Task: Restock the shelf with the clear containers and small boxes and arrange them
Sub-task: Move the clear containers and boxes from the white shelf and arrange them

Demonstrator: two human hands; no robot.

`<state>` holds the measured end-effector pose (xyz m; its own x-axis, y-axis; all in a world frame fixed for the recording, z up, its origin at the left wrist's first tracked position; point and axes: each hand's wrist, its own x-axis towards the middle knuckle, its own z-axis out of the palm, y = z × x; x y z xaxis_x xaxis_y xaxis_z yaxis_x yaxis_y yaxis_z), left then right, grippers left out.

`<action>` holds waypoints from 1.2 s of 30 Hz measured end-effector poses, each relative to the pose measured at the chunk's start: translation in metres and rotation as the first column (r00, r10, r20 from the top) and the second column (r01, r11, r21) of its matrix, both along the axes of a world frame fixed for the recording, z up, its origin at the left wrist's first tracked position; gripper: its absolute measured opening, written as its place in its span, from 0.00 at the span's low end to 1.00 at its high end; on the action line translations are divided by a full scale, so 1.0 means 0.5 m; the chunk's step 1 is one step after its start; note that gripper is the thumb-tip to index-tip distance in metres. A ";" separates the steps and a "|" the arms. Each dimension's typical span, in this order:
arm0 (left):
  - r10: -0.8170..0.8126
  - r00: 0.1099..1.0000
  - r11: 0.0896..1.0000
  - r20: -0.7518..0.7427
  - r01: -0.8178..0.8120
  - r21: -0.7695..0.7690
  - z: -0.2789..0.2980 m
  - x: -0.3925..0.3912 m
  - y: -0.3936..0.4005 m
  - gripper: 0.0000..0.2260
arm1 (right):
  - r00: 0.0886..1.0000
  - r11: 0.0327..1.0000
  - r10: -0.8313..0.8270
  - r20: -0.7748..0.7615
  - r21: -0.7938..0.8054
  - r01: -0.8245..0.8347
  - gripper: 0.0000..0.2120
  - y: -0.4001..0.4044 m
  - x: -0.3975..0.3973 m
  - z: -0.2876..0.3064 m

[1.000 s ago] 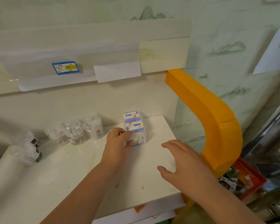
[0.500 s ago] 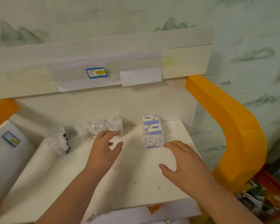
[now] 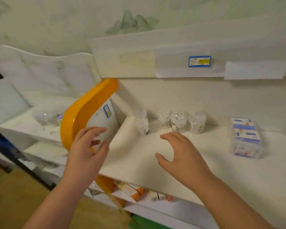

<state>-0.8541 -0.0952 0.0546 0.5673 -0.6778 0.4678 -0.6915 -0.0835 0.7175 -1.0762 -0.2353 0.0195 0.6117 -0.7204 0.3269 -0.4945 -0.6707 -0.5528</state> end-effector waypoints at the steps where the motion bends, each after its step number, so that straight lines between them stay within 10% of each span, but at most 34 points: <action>1: 0.026 1.000 1.000 0.001 -0.026 0.002 0.004 0.023 0.024 0.13 | 1.000 1.000 0.021 0.001 -0.006 -0.021 0.25 0.014 0.026 0.007; 21: 0.237 0.971 0.964 0.002 -0.235 0.127 -0.003 0.552 0.507 0.18 | 0.980 0.977 0.195 0.040 -0.099 -0.190 0.24 0.394 0.596 0.071; 36: 0.227 0.974 0.958 -0.007 -0.222 0.182 -0.036 0.797 0.459 0.18 | 0.977 0.977 0.212 0.015 -0.038 -0.212 0.24 0.339 0.874 0.007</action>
